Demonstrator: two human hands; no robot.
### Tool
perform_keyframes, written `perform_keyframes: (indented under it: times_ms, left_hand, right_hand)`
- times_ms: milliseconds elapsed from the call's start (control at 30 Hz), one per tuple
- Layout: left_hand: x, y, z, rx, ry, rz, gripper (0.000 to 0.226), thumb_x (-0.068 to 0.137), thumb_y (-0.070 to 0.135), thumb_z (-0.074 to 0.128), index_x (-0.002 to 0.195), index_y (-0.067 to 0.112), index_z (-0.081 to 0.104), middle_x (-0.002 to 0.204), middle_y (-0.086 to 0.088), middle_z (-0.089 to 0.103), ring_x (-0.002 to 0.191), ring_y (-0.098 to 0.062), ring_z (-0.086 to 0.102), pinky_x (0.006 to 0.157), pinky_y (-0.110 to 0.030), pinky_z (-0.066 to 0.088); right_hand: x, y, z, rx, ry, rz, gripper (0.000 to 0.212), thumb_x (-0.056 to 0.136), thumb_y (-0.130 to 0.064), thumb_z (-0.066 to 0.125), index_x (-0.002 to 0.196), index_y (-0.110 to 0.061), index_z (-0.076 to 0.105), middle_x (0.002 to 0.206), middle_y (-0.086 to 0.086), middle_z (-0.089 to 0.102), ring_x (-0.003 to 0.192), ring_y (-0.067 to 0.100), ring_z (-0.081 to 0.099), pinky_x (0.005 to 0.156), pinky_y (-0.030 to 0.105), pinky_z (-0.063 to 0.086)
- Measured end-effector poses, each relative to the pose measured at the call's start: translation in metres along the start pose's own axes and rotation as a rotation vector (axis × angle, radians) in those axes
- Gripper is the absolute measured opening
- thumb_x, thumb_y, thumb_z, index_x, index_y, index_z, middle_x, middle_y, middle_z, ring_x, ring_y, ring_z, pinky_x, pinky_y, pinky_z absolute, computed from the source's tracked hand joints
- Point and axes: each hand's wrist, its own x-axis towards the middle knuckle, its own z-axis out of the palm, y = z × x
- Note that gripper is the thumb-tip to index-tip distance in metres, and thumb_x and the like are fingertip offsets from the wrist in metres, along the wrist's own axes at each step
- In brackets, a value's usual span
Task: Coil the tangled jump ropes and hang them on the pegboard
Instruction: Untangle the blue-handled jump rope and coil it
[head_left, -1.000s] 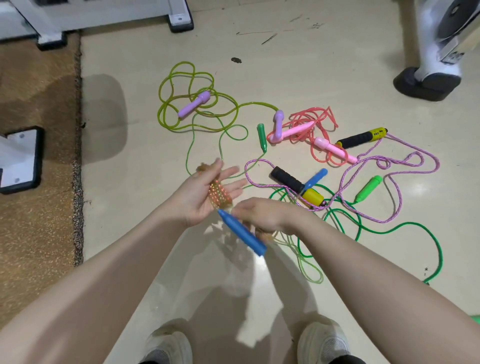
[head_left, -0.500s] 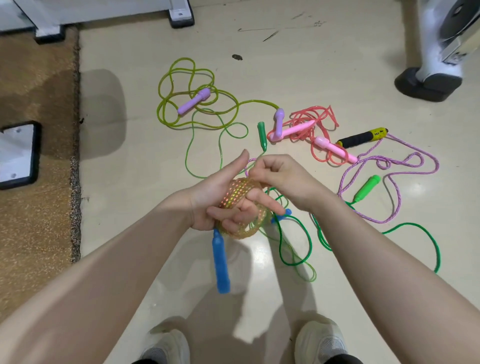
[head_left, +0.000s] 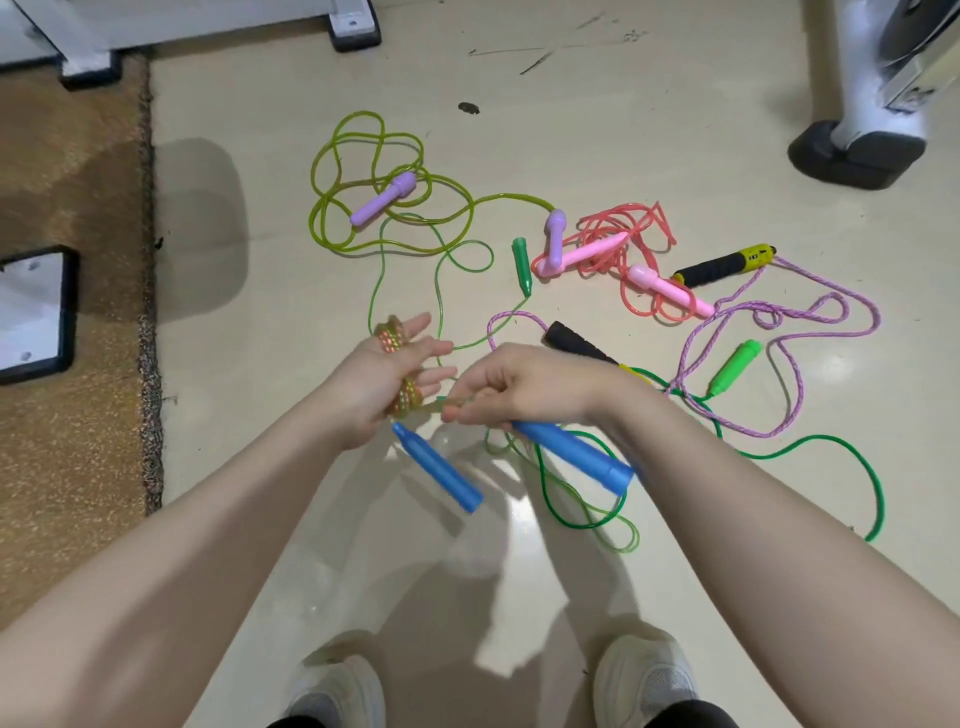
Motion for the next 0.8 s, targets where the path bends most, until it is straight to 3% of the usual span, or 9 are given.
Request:
perform_keyframes:
  times_ms: [100,200,300,400,467,567,667,733,800]
  left_hand:
    - [-0.009,-0.003,0.015,0.246,-0.148,0.035,0.030,0.097,0.036,0.044,0.117,0.017,0.057,0.104,-0.009,0.068,0.075,-0.011,0.067,0.066,-0.018,0.052]
    - [-0.019,0.003,0.027,0.377,-0.253,-0.089,0.074,0.095,0.058,0.017,0.092,0.002,0.065,0.067,-0.016,0.059,0.040,-0.015,0.052,0.051,-0.021,0.043]
    - [-0.023,0.012,0.031,0.243,-0.484,-0.244,0.103,0.081,0.074,0.002,0.096,-0.004,0.067,0.043,-0.010,0.043,0.029,-0.015,0.029,0.048,-0.025,0.034]
    - [-0.030,0.025,0.037,0.044,-0.684,-0.290,0.099,0.069,0.080,0.008,0.068,0.001,0.068,0.031,-0.001,0.036,0.023,-0.008,0.021,0.040,-0.016,0.032]
    - [-0.028,0.030,0.039,-0.101,-0.716,-0.283,0.088,0.063,0.082,0.013,0.051,0.007,0.059,0.029,0.002,0.034,0.021,-0.005,0.018,0.035,-0.011,0.029]
    - [-0.026,0.034,0.040,-0.268,-0.636,-0.282,0.076,0.062,0.083,0.022,0.049,0.010,0.040,0.031,0.002,0.031,0.022,-0.006,0.015,0.032,-0.009,0.026]
    - [-0.017,0.027,0.039,-0.135,-0.432,-0.291,0.068,0.072,0.078,0.031,0.047,0.015,0.028,0.034,0.001,0.027,0.023,-0.007,0.018,0.040,-0.017,0.030]
    - [-0.008,0.025,0.039,0.054,-0.265,-0.310,0.066,0.082,0.069,0.039,0.044,0.017,0.029,0.036,0.000,0.031,0.026,-0.010,0.022,0.047,-0.023,0.032]
    - [0.003,0.031,0.041,0.208,-0.138,-0.295,0.062,0.085,0.061,0.049,0.045,0.016,0.032,0.038,-0.001,0.035,0.028,-0.011,0.024,0.043,-0.022,0.032]
  right_hand:
    - [-0.005,-0.007,-0.014,-0.073,0.051,-0.069,0.015,0.086,-0.014,0.064,0.088,-0.001,0.070,0.048,-0.011,0.050,0.048,0.002,0.041,0.053,0.016,0.036]
    - [-0.009,-0.004,-0.022,-0.109,0.187,-0.116,0.010,0.083,-0.013,0.068,0.077,-0.006,0.070,0.061,-0.001,0.061,0.057,0.003,0.048,0.058,0.017,0.040]
    - [-0.008,0.002,-0.027,-0.166,0.397,-0.192,0.011,0.077,-0.019,0.075,0.074,-0.015,0.065,0.073,0.009,0.064,0.066,0.017,0.051,0.065,0.030,0.041]
    - [-0.004,0.007,-0.028,0.080,0.459,-0.249,0.022,0.075,-0.014,0.076,0.083,-0.016,0.056,0.071,-0.002,0.051,0.063,0.012,0.044,0.062,0.023,0.040]
    - [0.000,0.011,-0.021,0.336,0.427,-0.259,0.022,0.081,-0.009,0.068,0.096,-0.016,0.054,0.073,-0.004,0.050,0.061,0.013,0.047,0.061,0.021,0.043]
    - [0.015,0.015,-0.002,0.739,0.381,-0.166,0.011,0.093,-0.016,0.053,0.102,-0.017,0.058,0.069,-0.002,0.061,0.058,0.007,0.060,0.058,0.019,0.050]
    - [0.028,0.026,0.019,1.037,0.239,0.089,0.033,0.096,-0.037,0.044,0.087,-0.013,0.064,0.065,0.002,0.067,0.054,0.011,0.064,0.054,0.022,0.054]
    - [0.035,0.037,0.028,0.891,0.241,0.214,0.053,0.093,-0.055,0.036,0.083,-0.013,0.067,0.074,0.008,0.068,0.057,0.017,0.062,0.055,0.024,0.053]
    - [0.038,0.043,0.027,0.807,0.321,0.221,0.067,0.091,-0.066,0.026,0.078,-0.018,0.072,0.079,0.010,0.067,0.059,0.019,0.059,0.055,0.025,0.050]
